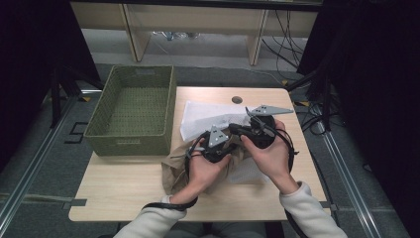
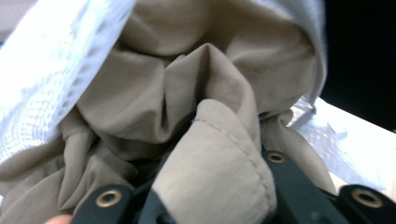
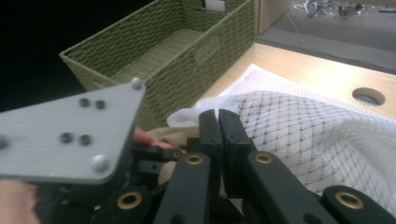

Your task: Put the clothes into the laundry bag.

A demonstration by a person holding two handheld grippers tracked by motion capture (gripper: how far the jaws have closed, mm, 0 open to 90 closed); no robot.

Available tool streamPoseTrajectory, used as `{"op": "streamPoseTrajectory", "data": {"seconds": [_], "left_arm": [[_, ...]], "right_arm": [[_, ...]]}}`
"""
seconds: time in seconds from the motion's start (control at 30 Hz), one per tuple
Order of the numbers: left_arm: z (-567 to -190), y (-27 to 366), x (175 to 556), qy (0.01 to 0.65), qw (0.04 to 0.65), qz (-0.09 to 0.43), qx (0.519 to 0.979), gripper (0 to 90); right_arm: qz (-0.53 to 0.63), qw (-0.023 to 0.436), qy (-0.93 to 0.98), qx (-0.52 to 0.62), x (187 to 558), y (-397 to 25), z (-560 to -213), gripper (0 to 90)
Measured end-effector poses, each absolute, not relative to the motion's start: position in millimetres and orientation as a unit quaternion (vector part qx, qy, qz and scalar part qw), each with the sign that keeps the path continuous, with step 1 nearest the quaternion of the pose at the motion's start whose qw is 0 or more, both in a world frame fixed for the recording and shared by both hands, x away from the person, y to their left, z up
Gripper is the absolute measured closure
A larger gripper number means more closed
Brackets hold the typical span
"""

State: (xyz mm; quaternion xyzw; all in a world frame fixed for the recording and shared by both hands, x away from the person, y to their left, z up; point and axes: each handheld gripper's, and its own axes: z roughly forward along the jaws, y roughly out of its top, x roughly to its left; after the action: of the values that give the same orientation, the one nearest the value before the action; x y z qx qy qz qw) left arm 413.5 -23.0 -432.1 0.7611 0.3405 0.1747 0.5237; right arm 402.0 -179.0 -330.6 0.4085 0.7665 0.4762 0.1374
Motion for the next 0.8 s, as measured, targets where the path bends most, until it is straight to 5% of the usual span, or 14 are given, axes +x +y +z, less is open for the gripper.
{"op": "streamPoseTrajectory", "data": {"seconds": [0.27, 0.8], "left_arm": [[-471.7, -34.7, 441.0, 0.359, 0.496, 0.156, 0.775, 59.4], [-437.5, -1.2, 400.2, 0.302, 0.501, 0.185, 0.790, 25.7]], "right_arm": [[0.445, 0.126, 0.768, 0.443, 419.5, -187.0, -348.6, 90.0], [0.444, 0.130, 0.768, 0.443, 420.5, -190.1, -349.5, 89.9]]}}
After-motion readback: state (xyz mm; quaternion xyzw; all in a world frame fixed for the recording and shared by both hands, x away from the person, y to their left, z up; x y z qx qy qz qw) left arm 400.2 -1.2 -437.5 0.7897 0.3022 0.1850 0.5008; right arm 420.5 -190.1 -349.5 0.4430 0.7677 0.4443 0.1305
